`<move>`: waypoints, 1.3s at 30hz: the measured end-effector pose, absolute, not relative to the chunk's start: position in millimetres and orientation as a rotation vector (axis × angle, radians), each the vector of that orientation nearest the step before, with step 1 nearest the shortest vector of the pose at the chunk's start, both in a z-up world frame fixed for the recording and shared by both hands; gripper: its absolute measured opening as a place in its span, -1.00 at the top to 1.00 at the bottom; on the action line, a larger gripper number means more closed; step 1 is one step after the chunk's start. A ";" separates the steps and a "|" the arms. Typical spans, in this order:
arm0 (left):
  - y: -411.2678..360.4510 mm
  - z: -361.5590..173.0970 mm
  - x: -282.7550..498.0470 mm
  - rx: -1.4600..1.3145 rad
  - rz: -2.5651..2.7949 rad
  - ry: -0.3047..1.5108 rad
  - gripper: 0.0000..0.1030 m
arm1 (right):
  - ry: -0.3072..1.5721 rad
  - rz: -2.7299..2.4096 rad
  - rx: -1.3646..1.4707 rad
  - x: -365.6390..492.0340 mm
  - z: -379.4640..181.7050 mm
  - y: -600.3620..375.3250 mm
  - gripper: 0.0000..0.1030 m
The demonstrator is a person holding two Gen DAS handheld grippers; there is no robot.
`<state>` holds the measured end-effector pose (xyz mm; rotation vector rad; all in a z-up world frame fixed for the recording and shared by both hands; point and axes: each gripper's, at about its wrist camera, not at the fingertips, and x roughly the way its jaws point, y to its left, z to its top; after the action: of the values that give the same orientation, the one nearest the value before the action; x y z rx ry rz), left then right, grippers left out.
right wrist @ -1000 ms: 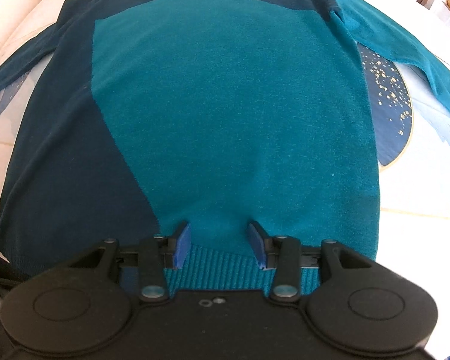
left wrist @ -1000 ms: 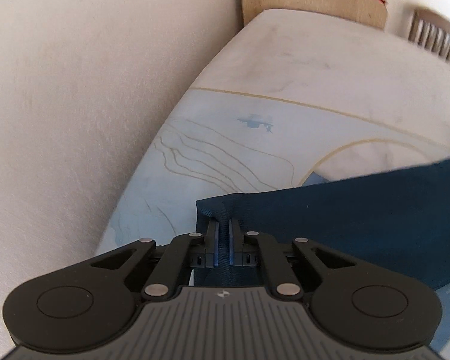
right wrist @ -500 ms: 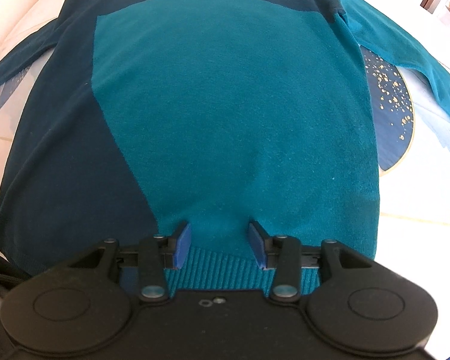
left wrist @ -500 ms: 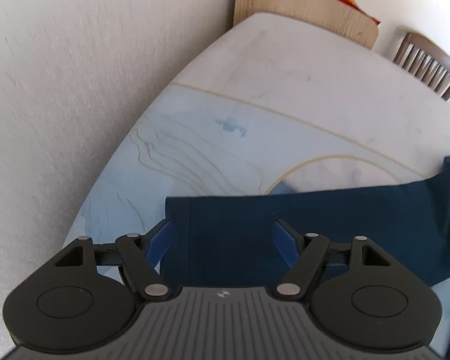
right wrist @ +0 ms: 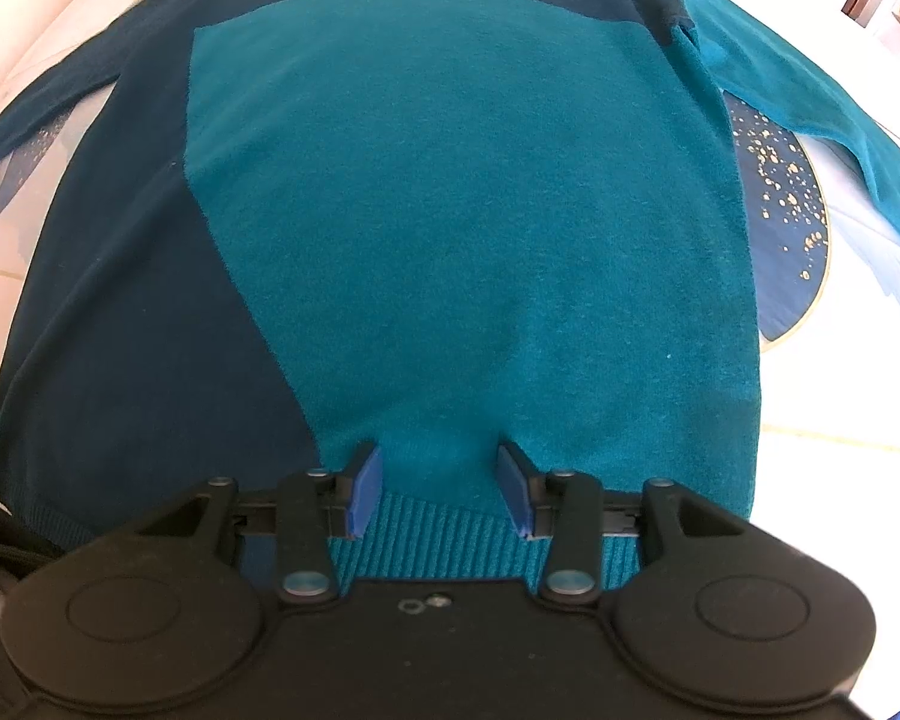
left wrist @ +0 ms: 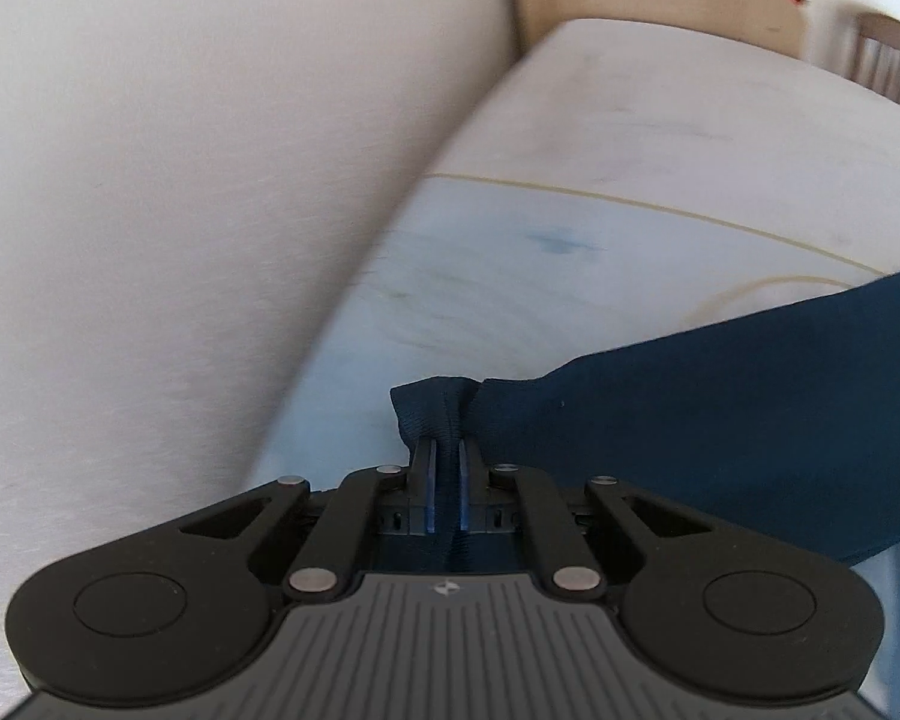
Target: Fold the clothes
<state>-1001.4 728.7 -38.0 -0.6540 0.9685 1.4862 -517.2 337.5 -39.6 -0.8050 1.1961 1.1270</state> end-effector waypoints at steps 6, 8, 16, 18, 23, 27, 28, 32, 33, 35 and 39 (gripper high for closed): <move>728.4 -38.2 -1000.6 -0.677 1.525 0.933 0.81 | 1.183 1.161 -0.823 -518.2 -40.5 332.9 -1.00; 727.5 -35.7 -997.3 -0.689 1.523 0.933 0.73 | 1.176 1.175 -0.834 -517.8 -40.7 330.9 -1.00; 690.4 -10.9 -953.4 -0.592 1.415 0.909 -0.52 | 1.168 1.218 -0.819 -507.3 -40.5 312.7 -1.00; 675.7 -5.2 -930.6 -0.579 1.345 0.909 -0.52 | 1.165 1.194 -0.769 -493.9 -37.2 304.9 -1.00; 633.0 4.0 -861.3 -0.555 1.163 0.924 -0.52 | 1.158 1.068 -0.604 -423.1 -25.6 288.9 -1.00; 593.8 6.3 -801.3 -0.558 1.051 0.952 -0.52 | 1.131 0.967 -0.523 -333.5 -15.2 266.0 -1.00; 582.9 5.4 -787.9 -0.561 1.031 0.955 -0.52 | 1.120 0.945 -0.513 -314.3 -14.7 260.4 -1.00; 540.6 1.5 -725.9 -0.571 0.953 0.979 -0.52 | 1.101 0.849 -0.463 -238.7 -12.8 238.7 -1.00; 531.2 -1.0 -711.8 -0.571 0.937 0.988 -0.52 | 1.095 0.825 -0.447 -217.5 -12.6 233.9 -1.00; 512.5 -5.5 -684.6 -0.565 0.904 1.009 -0.52 | 1.084 0.778 -0.414 -175.2 -13.2 223.9 -1.00; 477.6 -9.8 -635.1 -0.532 0.858 1.048 -0.52 | 1.086 0.719 -0.347 -120.2 -17.5 208.4 -1.00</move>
<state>-635.1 477.6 -9.8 -0.5316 1.0480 0.8584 -120.2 208.4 -17.5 -0.3472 1.0865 0.7191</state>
